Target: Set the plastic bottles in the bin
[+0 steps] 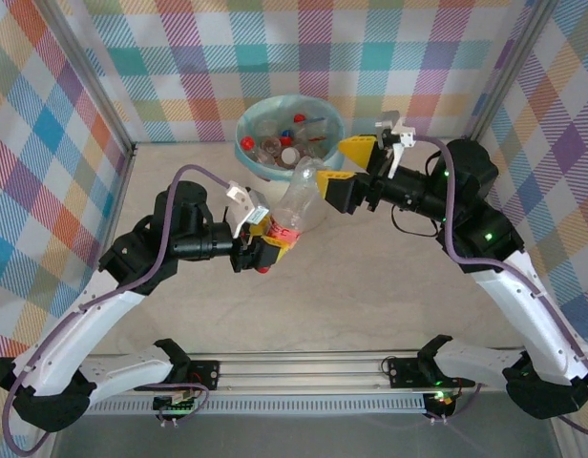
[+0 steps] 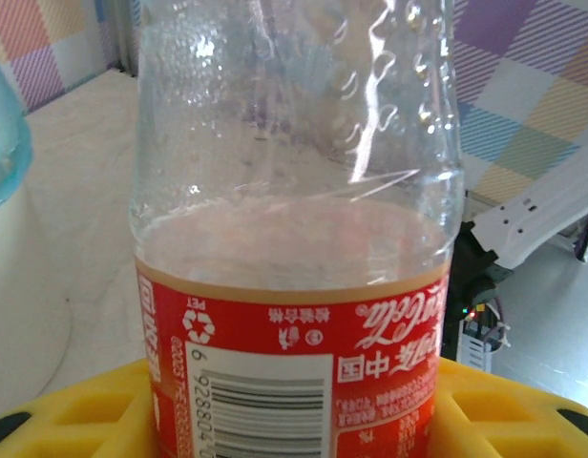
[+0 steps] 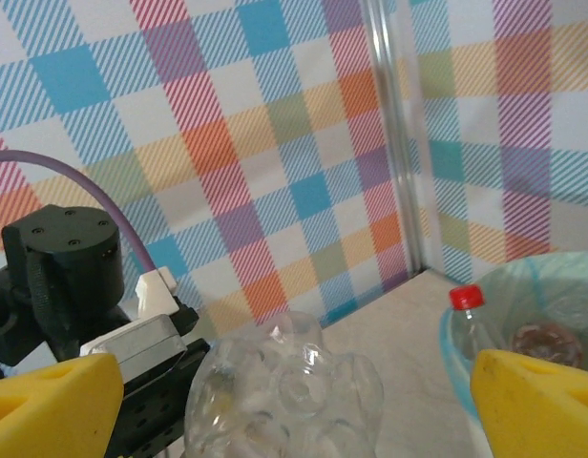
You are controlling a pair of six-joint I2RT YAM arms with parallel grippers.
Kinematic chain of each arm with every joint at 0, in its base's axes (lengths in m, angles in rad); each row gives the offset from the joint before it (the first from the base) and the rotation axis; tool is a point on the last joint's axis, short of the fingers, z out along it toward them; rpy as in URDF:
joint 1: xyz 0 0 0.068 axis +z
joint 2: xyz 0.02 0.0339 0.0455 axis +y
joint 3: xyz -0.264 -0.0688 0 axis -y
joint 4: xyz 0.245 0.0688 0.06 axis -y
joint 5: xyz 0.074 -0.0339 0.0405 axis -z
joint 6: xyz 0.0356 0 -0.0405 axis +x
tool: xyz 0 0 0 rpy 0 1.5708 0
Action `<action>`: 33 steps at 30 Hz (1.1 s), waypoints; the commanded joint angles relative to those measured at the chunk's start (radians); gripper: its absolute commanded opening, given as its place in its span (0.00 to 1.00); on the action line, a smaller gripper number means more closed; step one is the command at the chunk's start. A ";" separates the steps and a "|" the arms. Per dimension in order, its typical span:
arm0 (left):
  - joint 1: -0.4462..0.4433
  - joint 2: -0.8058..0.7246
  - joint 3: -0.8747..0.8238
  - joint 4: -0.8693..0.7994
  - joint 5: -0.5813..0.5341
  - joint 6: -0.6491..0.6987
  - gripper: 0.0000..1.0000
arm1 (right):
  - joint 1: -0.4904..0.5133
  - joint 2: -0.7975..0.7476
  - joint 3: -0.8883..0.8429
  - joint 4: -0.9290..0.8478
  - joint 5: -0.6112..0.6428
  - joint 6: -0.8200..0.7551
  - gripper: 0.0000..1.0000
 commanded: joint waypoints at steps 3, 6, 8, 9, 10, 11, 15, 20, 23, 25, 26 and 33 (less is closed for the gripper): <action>-0.012 -0.038 -0.009 0.009 0.064 0.047 0.52 | 0.005 0.046 0.036 -0.027 -0.144 0.076 0.92; -0.012 -0.049 -0.012 0.007 0.057 0.051 0.52 | 0.005 0.074 0.056 -0.024 -0.216 0.099 0.88; -0.012 -0.053 -0.012 0.004 0.049 0.051 0.52 | 0.005 0.091 0.072 -0.033 -0.248 0.104 0.85; -0.012 -0.054 -0.011 -0.001 0.042 0.051 0.52 | 0.004 0.099 0.079 -0.038 -0.258 0.107 0.84; -0.011 -0.055 -0.009 -0.006 0.033 0.053 0.52 | 0.005 0.104 0.083 -0.042 -0.264 0.108 0.82; -0.012 -0.055 -0.008 -0.011 0.022 0.054 0.52 | 0.005 0.106 0.085 -0.040 -0.277 0.111 0.80; -0.012 -0.054 -0.007 -0.025 0.002 0.055 0.52 | 0.006 0.119 0.084 -0.027 -0.324 0.127 0.79; -0.012 -0.052 -0.006 -0.026 0.010 0.053 0.52 | 0.009 0.132 0.088 -0.030 -0.350 0.133 0.75; -0.012 -0.052 -0.005 -0.025 0.001 0.054 0.52 | 0.011 0.131 0.093 -0.037 -0.343 0.123 0.68; -0.012 -0.055 -0.006 -0.026 -0.015 0.054 0.54 | 0.011 0.131 0.099 -0.041 -0.335 0.111 0.63; -0.012 -0.059 -0.006 -0.025 -0.026 0.054 0.56 | 0.011 0.129 0.103 -0.044 -0.329 0.105 0.62; -0.012 -0.122 -0.020 -0.008 -0.296 0.036 0.82 | 0.011 0.136 0.207 -0.079 -0.181 0.038 0.49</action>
